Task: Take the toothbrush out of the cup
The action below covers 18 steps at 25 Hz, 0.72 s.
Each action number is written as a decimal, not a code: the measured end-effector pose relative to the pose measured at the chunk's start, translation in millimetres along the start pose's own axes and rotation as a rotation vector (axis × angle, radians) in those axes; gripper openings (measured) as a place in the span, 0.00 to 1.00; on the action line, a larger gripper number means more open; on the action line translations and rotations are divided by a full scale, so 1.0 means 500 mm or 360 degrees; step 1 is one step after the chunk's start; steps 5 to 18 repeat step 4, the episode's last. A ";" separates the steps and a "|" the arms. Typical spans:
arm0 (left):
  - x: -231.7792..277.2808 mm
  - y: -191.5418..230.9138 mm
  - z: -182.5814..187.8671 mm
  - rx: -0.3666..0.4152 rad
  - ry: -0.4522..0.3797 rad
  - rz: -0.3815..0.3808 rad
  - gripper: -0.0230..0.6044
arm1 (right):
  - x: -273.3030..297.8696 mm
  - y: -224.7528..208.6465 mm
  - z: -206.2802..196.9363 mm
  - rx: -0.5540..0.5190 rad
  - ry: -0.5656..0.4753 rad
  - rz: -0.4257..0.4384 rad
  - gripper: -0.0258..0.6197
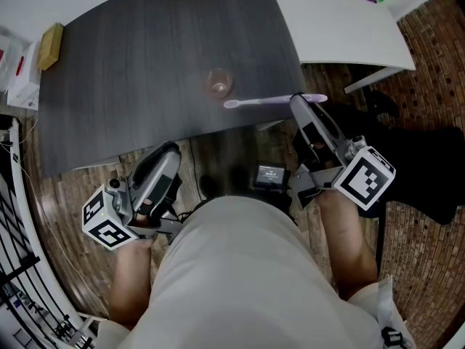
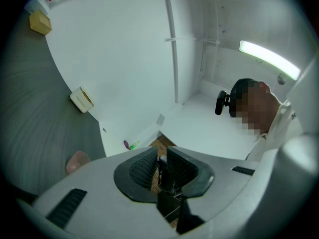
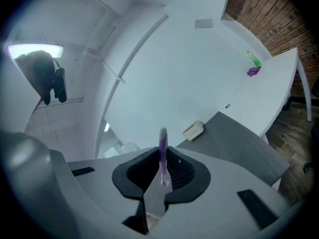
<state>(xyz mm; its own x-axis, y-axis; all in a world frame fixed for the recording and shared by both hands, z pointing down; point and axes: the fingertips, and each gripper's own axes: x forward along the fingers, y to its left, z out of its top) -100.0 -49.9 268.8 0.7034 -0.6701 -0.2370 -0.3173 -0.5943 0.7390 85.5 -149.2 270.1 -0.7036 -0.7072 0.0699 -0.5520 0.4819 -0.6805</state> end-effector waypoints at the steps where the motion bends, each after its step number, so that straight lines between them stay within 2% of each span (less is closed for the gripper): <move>1: 0.000 0.000 0.000 0.0000 -0.0001 0.0000 0.12 | 0.000 0.000 0.000 0.0001 0.0000 0.0000 0.13; 18: 0.000 0.000 0.001 0.0004 0.0000 0.0001 0.12 | 0.001 0.001 0.002 0.0002 -0.0001 0.0002 0.13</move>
